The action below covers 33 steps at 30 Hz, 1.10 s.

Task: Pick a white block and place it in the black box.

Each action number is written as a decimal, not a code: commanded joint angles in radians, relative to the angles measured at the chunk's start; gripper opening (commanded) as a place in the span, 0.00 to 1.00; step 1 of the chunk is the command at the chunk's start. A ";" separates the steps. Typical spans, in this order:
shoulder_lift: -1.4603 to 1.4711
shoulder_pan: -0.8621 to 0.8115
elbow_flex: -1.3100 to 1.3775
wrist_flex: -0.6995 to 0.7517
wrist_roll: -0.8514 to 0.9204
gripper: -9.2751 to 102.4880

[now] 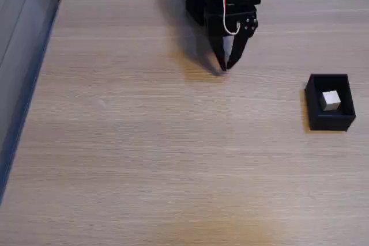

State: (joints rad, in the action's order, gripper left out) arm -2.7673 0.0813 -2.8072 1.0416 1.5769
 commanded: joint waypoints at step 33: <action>-0.565 -0.138 -0.299 0.304 -0.003 0.08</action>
State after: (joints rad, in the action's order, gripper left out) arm -3.3257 -0.0491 -3.0925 1.3438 1.5647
